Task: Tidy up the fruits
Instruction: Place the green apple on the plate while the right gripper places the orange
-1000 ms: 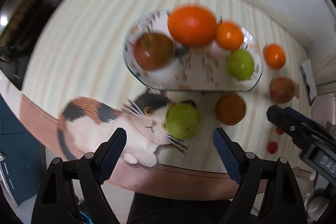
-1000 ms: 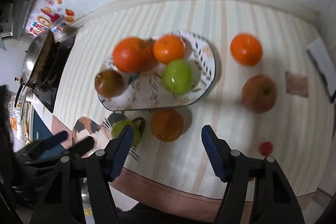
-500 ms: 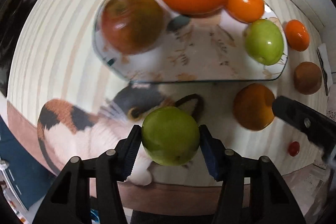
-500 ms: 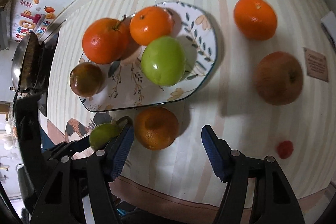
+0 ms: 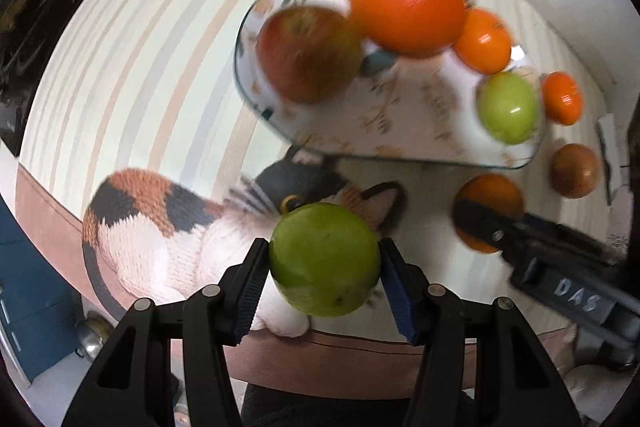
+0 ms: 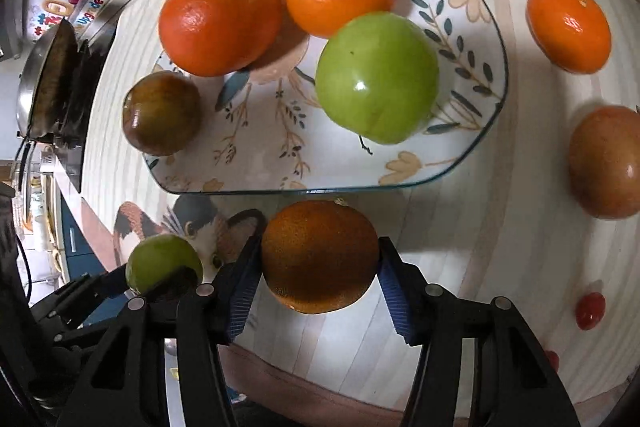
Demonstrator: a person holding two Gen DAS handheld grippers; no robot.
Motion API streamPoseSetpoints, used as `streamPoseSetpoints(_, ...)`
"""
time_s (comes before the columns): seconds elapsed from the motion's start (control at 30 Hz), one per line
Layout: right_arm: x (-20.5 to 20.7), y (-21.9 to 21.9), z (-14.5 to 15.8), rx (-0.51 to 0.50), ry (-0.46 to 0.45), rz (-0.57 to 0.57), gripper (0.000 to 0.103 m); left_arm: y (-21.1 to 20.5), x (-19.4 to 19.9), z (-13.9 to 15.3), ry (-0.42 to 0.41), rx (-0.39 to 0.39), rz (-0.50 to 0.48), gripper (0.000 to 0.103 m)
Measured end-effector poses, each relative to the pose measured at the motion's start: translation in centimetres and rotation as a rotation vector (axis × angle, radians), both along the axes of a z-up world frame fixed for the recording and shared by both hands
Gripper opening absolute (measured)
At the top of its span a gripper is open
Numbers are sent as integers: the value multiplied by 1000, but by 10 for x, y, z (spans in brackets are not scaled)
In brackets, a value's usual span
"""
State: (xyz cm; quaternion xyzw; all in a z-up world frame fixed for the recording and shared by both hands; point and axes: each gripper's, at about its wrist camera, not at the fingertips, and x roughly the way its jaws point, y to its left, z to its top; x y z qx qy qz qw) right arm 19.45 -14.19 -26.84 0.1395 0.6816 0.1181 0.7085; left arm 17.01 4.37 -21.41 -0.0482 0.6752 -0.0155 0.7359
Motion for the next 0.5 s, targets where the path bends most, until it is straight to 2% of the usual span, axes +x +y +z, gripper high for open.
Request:
streamPoseSetpoints(0.17, -5, -23, 40, 53, -65, -66, 59, -13, 12, 40, -76, -49, -23, 53)
streamPoseSetpoints(0.27, 6, -41, 66, 57, -121, -106, 59, -25, 28, 57, -115, -62, -50, 53)
streamPoseSetpoints(0.37, 28, -58, 82, 21, -169, -136, 59, -36, 49, 59, -123, -73, -70, 53)
streamPoseSetpoints(0.5, 61, -69, 82, -34, -196, -144, 59, -45, 74, 43, -89, -81, -74, 53)
